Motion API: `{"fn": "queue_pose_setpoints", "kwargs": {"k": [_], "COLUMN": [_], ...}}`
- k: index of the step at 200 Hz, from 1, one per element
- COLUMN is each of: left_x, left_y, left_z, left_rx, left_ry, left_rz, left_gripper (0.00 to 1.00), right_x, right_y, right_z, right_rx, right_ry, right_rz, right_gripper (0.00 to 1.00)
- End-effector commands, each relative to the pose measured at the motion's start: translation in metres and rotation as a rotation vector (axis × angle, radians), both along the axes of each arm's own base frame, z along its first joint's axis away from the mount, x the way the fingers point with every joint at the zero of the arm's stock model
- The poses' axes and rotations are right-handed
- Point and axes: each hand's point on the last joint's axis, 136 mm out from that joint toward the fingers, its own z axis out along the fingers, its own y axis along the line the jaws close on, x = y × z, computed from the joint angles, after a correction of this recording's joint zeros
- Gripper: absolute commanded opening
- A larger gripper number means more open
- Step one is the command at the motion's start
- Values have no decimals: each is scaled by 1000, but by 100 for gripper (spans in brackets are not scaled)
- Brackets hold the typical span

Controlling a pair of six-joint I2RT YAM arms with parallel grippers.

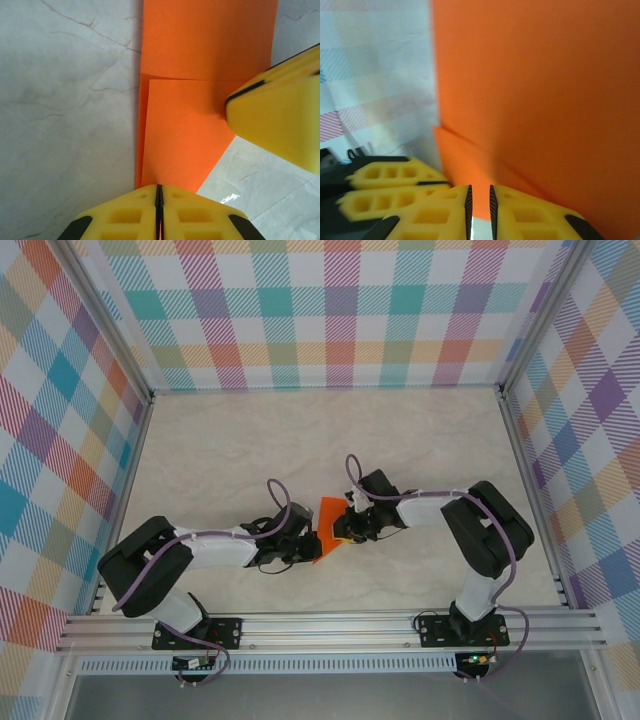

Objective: Fold a paper plane with a square sheet of paper (pick it up from the middle)
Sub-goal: Third fold the triangle at the center of the table.

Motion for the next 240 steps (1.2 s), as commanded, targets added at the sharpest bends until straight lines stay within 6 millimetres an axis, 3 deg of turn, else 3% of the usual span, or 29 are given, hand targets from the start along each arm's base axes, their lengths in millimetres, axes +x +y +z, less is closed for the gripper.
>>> {"fn": "queue_pose_setpoints", "kwargs": {"k": [1,35,58,79,113,133,182,240], "left_x": [-23,-10,-5,-2,0,1,-13,-39], "left_y": [36,19,-4,-30,-45,-42,-14,16], "left_z": [-20,20,44,54,33,15,-18,-26], "left_rx": [182,96,-19,-141,-155,-125,-24,-26], "left_ry": [87,39,36,59,121,147,189,214], "left_rz": [-3,-1,-23,-47,-56,-37,9,47], "left_gripper": [11,15,15,15,15,15,14,14], "right_x": [-1,-7,-7,-6,-5,-5,-9,-10], "right_y": [-8,-15,-16,-16,-16,-17,-22,-26], "right_z": [-19,-32,-34,-35,-35,-35,-37,-38], "right_rx": [-74,-109,-119,-125,-127,-132,-152,-174], "right_ry": [27,47,49,52,55,53,57,49], "right_rz": [-11,-11,-13,-14,-19,-20,-21,-14], "right_gripper": [18,17,16,17,16,16,17,17]}}
